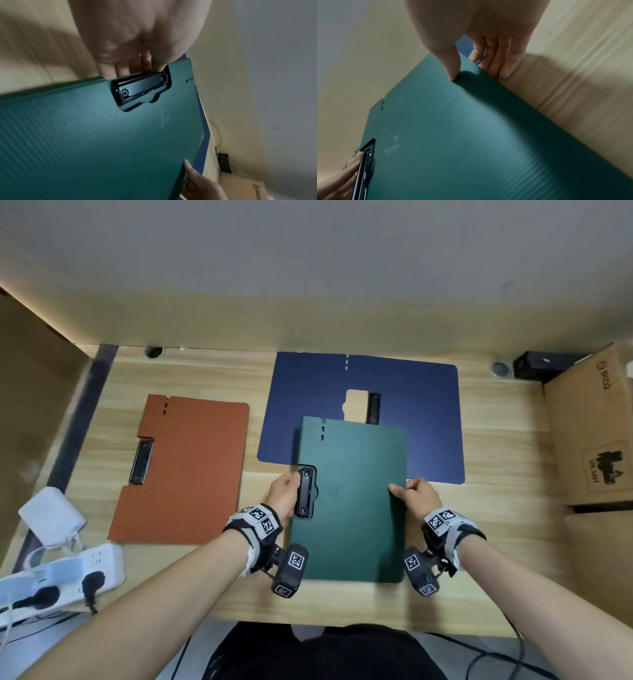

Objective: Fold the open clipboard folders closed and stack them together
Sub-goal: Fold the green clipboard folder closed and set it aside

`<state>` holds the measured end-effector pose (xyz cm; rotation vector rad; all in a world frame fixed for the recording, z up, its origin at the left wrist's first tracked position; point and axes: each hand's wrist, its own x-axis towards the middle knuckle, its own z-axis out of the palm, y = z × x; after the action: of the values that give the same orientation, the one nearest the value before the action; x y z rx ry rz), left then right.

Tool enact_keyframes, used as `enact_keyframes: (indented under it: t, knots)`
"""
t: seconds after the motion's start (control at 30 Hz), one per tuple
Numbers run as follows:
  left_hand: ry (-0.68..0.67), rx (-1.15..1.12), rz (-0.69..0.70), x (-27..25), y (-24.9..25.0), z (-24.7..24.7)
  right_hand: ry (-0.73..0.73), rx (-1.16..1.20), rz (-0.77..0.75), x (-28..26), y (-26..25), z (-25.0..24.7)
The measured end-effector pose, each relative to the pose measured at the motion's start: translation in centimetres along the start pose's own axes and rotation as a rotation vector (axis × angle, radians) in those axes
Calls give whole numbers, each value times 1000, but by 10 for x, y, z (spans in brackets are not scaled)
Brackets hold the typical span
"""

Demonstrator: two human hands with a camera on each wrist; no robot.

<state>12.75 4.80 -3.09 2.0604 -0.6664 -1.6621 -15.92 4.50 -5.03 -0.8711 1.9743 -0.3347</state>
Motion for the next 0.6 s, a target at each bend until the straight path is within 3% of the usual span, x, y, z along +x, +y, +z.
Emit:
enact_keyframes:
  t: [0.27,0.6]
  knots:
    - [-28,65,146,16,26,-104,12,22,-53,-25,-67,88]
    - [169,90,203,46,11,-237,-77,10,-196,-39,-149,208]
